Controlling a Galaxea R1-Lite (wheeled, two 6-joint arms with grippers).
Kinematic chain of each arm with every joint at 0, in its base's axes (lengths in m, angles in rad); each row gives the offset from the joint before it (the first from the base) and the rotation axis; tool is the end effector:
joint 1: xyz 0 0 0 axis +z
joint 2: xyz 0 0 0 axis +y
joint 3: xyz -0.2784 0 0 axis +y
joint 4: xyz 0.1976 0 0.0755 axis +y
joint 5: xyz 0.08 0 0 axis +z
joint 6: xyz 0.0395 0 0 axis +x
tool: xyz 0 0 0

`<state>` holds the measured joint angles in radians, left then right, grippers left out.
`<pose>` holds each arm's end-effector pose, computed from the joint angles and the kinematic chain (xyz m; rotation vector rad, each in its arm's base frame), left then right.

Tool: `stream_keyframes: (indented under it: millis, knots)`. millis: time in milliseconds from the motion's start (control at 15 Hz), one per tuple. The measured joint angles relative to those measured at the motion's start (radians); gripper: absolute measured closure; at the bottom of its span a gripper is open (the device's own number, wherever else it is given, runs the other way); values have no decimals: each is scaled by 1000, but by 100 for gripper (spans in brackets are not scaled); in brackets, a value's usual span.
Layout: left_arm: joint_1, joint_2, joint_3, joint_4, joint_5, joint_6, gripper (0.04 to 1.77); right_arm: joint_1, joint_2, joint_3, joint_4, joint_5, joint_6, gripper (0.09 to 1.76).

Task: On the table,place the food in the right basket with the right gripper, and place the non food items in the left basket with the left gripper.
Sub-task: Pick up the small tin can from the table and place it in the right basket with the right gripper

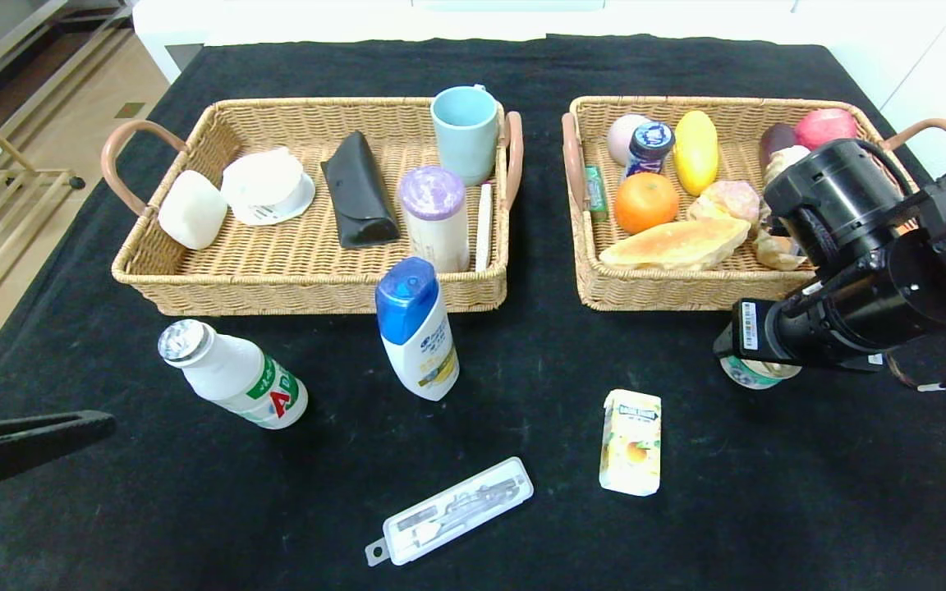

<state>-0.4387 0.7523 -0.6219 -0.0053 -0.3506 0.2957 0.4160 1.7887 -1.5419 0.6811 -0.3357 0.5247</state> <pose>0.1017 -0.0627 0.2248 0.2854 0.0108 -0.8014 0.3168 0.1257 0.2029 0.1510 0.8495 -0.1514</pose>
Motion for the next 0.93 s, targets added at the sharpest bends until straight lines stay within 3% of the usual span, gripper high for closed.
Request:
stream_keyframes:
  millis: [600, 933]
  knots:
    - [0, -2, 2, 1, 0, 1, 9, 24, -29, 1, 3, 1, -8, 69]
    - [0, -1, 5, 1, 0, 1, 9, 71, -131, -4, 5, -7, -94, 69]
